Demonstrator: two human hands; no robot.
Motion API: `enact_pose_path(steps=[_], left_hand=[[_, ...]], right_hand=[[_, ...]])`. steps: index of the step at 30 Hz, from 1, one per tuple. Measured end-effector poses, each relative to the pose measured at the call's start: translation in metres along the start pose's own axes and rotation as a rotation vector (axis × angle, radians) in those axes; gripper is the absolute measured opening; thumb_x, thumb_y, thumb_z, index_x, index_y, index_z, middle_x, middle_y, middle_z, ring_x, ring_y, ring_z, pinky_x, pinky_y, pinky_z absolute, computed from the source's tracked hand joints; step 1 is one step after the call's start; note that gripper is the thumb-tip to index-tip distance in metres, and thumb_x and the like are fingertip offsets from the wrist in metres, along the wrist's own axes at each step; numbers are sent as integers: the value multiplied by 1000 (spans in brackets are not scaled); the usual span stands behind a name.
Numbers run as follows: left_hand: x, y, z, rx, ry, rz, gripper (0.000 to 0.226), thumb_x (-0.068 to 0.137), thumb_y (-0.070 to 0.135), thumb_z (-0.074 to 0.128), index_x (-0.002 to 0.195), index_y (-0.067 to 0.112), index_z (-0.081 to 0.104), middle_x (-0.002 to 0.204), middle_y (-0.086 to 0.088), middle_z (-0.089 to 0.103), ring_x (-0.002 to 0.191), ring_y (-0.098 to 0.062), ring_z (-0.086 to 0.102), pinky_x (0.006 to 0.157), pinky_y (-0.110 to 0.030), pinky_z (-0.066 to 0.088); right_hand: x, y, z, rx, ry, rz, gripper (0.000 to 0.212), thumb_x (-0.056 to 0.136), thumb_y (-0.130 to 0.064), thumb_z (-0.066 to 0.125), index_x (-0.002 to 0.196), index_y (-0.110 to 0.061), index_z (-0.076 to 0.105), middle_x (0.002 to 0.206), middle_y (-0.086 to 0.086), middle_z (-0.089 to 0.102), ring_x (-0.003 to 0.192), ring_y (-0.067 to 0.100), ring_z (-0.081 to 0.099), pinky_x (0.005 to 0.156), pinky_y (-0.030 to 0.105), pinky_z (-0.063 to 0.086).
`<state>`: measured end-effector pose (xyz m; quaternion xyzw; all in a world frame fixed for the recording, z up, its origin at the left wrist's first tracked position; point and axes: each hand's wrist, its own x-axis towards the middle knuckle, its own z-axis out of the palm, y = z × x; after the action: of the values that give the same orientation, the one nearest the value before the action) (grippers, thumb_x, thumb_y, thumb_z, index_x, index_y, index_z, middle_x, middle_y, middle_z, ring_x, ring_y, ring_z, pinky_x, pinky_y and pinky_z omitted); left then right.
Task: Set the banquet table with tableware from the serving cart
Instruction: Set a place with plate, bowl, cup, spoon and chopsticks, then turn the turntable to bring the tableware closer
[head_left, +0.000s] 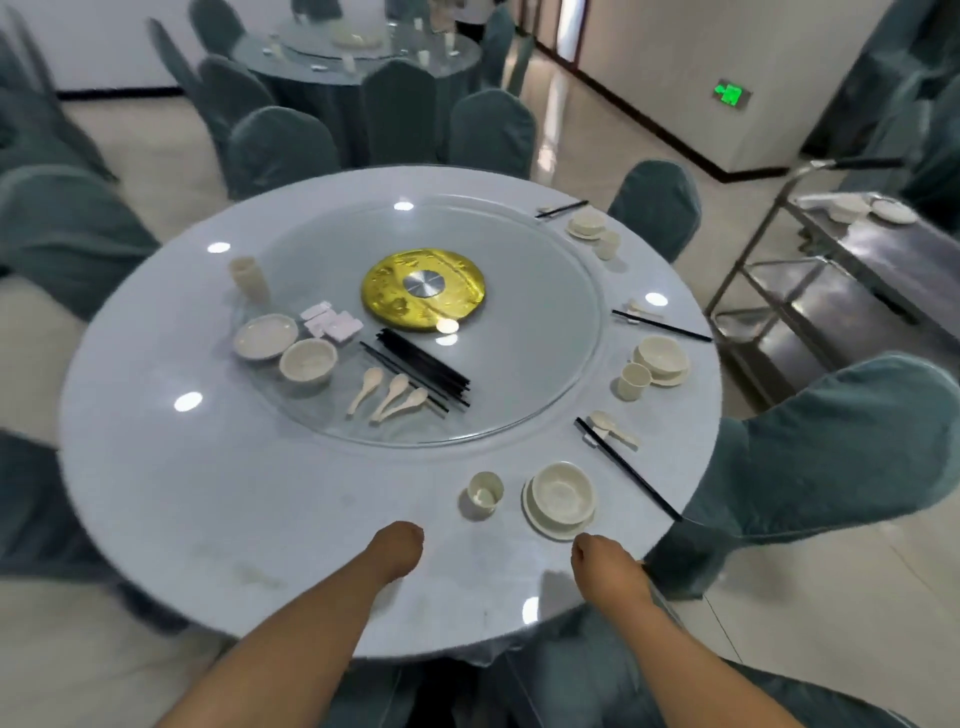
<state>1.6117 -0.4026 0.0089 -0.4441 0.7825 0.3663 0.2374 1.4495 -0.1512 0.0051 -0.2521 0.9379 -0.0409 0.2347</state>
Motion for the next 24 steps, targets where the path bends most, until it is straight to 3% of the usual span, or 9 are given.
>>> enact_pose_path(steps=[3, 5, 8, 16, 21, 24], left_hand=[[-46, -39, 16, 213, -37, 51, 47, 105, 12, 29, 152, 6, 30, 159, -11, 26, 145, -25, 29, 116, -29, 24], [-72, -59, 23, 264, -42, 41, 43, 104, 9, 29, 143, -3, 39, 152, -17, 38, 138, -29, 37, 112, -33, 29], [-122, -83, 26, 126, 1, -27, 34, 102, 10, 34, 123, -9, 53, 134, -23, 53, 124, -34, 50, 100, -37, 38], [-218, -175, 13, -16, 138, -129, 37, 104, 19, 37, 131, 4, 59, 137, -15, 56, 128, -28, 51, 104, -29, 39], [-254, -238, 4, 13, 121, -148, 31, 105, 25, 34, 99, 9, 60, 128, -16, 60, 111, -27, 56, 93, -30, 41], [-266, -279, -5, 72, 104, -152, 38, 105, 26, 32, 120, 9, 61, 131, -11, 59, 118, -28, 54, 99, -33, 40]], right_hand=[[-21, -9, 10, -33, -31, -110, 19, 98, -21, 38, 84, -20, 50, 93, -1, 64, 77, 15, 55, 67, 28, 46], [-36, -19, 17, -38, -59, -148, 18, 97, -19, 38, 83, -20, 49, 93, 2, 63, 75, 18, 52, 64, 28, 41], [-63, -39, 29, -65, -101, -211, 17, 95, -16, 38, 83, -18, 50, 84, 0, 56, 73, 20, 53, 62, 28, 41], [-120, -127, 46, -86, -148, -434, 19, 91, -15, 39, 76, -20, 49, 80, -2, 54, 74, 19, 53, 60, 28, 38], [-152, -184, 73, -64, -174, -516, 23, 92, -21, 38, 80, -18, 57, 85, 0, 59, 77, 21, 56, 62, 28, 42], [-175, -212, 98, -49, -194, -583, 27, 95, -26, 39, 92, -18, 65, 94, 2, 65, 83, 22, 59, 67, 29, 46]])
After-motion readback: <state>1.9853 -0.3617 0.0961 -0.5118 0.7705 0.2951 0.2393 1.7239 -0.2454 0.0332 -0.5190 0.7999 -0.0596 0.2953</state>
